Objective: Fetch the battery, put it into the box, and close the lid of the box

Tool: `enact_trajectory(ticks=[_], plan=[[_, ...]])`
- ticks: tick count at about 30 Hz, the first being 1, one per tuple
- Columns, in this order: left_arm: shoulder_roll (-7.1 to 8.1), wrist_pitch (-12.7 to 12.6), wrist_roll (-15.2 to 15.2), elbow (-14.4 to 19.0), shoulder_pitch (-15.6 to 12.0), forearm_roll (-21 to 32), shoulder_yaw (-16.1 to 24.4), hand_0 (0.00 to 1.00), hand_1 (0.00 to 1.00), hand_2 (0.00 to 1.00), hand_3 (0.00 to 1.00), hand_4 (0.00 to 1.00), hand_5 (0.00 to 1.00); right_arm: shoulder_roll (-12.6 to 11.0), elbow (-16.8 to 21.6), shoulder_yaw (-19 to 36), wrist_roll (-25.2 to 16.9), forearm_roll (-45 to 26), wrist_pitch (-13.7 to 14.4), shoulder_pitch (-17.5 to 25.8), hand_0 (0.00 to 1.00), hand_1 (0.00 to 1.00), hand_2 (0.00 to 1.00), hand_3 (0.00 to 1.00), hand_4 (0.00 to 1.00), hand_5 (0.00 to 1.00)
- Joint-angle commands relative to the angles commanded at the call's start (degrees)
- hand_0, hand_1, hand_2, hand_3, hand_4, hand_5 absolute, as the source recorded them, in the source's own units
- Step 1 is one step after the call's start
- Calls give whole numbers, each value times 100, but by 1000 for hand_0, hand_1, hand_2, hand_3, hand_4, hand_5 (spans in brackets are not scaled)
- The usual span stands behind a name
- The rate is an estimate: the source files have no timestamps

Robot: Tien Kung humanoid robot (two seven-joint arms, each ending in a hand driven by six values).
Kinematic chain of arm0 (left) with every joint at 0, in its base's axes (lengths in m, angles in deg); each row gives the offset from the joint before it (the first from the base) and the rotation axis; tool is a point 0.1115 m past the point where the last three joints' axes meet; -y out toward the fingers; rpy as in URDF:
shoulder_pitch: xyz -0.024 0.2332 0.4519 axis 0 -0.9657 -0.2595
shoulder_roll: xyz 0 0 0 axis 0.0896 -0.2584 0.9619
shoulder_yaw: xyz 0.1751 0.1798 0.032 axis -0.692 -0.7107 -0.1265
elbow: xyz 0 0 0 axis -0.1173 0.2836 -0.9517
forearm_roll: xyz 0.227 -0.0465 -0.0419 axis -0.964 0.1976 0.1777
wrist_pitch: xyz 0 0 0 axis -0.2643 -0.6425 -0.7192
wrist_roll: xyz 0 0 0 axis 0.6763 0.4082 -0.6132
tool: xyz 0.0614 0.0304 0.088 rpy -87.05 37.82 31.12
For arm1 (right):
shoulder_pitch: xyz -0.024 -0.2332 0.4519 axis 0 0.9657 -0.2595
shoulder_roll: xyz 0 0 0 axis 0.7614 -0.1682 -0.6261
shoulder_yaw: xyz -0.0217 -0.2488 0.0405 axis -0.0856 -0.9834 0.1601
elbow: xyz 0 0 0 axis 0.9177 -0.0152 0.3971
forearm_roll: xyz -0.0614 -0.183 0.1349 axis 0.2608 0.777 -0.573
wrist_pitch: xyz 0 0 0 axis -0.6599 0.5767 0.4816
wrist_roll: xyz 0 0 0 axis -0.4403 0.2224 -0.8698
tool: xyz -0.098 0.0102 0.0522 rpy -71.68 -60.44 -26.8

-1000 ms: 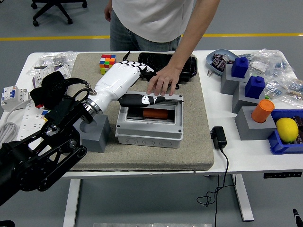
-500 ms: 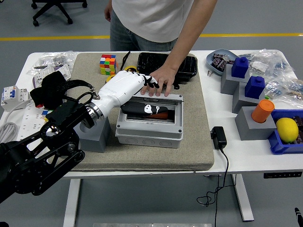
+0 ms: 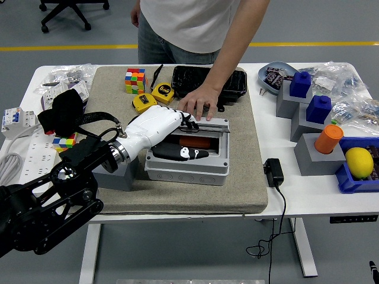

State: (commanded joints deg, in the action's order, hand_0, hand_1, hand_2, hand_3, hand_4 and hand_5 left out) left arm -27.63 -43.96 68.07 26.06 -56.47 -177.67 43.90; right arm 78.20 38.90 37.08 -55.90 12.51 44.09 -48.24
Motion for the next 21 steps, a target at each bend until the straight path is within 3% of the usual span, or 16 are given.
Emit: enact_trajectory(ticks=[9,13,17,18,21], plan=[[67,-14,-10,4,-69,13,-131,449,628,651,644,998,998,18,0,0,-15,2,-5,4,809,511,575,934,998,998],[26,-157,-77,38,-106,-66,83,467,627,643,638,998,998,15,0,0,-6,11,-4,14,809,512,575,934,998,998],[-105,-381,-269,64,-233,-64,586,467,627,643,638,998,998,19,0,11,4,30,-6,21,809,512,575,934,998,998],[-167,-461,-357,61,-300,43,762,568,643,640,639,998,998,22,0,11,2,31,-8,20,809,511,575,934,998,998],[-440,-756,-716,50,-565,579,1408,568,643,640,639,998,998,37,0,4,0,28,-12,17,809,511,575,934,998,998]])
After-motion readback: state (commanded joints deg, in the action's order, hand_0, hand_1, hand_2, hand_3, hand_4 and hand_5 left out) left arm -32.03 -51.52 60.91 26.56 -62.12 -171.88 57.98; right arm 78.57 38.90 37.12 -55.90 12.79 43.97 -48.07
